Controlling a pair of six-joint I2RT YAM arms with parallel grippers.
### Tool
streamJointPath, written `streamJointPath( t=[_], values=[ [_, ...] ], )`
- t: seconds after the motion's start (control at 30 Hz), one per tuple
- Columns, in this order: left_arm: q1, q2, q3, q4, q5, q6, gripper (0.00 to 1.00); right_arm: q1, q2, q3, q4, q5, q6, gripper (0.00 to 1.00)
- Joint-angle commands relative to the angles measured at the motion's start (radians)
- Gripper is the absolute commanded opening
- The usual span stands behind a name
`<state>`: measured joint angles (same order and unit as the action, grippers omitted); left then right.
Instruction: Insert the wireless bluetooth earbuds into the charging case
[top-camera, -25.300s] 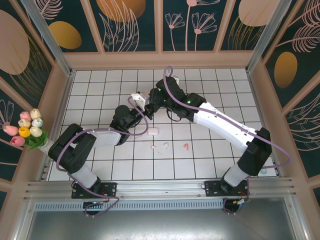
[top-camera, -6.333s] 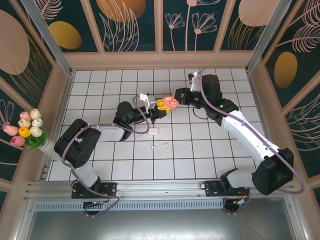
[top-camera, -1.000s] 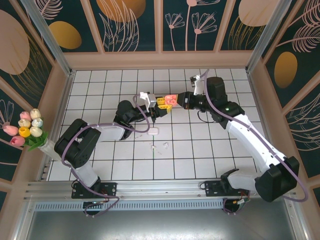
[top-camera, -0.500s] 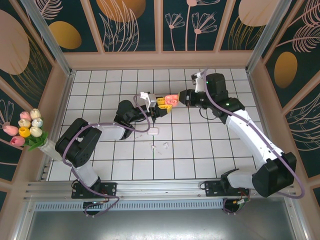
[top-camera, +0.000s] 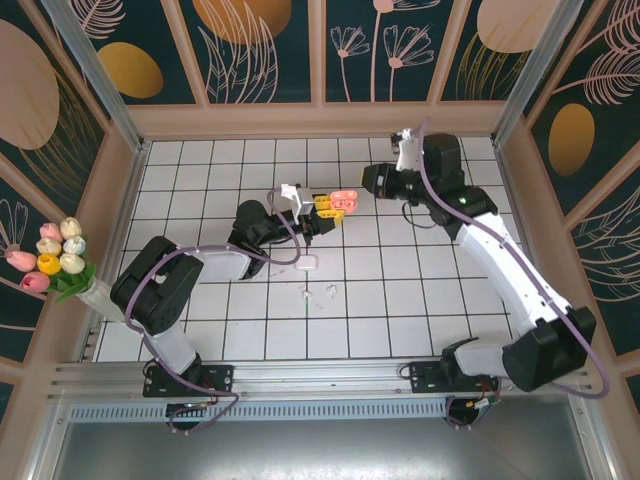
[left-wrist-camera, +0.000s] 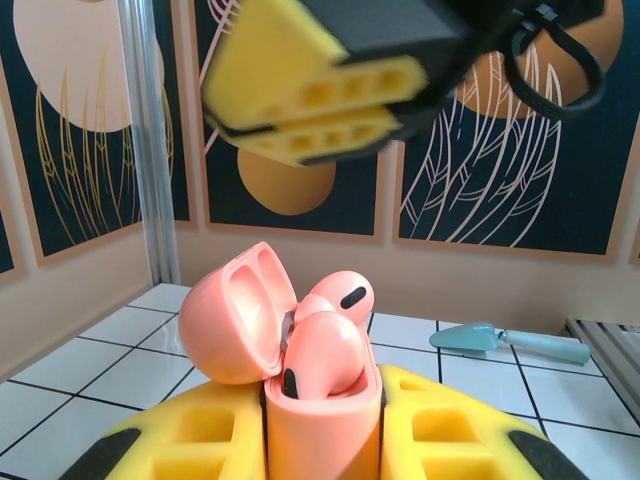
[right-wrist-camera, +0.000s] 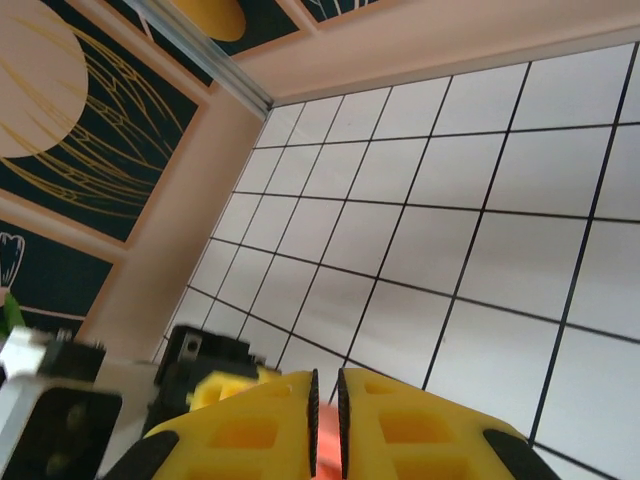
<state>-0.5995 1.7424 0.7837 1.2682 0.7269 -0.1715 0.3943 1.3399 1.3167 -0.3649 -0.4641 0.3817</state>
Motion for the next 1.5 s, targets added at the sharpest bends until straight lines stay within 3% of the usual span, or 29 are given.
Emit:
streamJointPath(
  t=[0.0, 0.2, 0.4, 0.73, 1.13, 1.47],
  values=[
    [0.001, 0.002, 0.025, 0.040, 0.026, -0.019, 0.00, 0.001, 0.102, 0.125, -0.078, 0.026, -0.016, 0.17],
    [0.000, 0.010, 0.028, 0.057, 0.027, -0.038, 0.00, 0.029, 0.263, 0.286, -0.194, 0.041, -0.046, 0.17],
    [0.001, 0.020, 0.041, 0.043, 0.022, -0.045, 0.00, 0.102, 0.314, 0.335, -0.295, 0.093, -0.092, 0.16],
    [0.001, 0.032, 0.052, 0.030, 0.011, -0.046, 0.00, 0.147, 0.151, 0.162, -0.280, 0.146, -0.068, 0.14],
    [0.001, 0.048, 0.057, 0.032, -0.007, -0.065, 0.00, 0.085, 0.004, 0.057, -0.167, 0.230, 0.038, 0.18],
    [0.011, 0.224, 0.314, -0.399, -0.117, -0.120, 0.00, 0.021, -0.141, -0.215, -0.040, 0.391, 0.199, 0.34]
  ],
)
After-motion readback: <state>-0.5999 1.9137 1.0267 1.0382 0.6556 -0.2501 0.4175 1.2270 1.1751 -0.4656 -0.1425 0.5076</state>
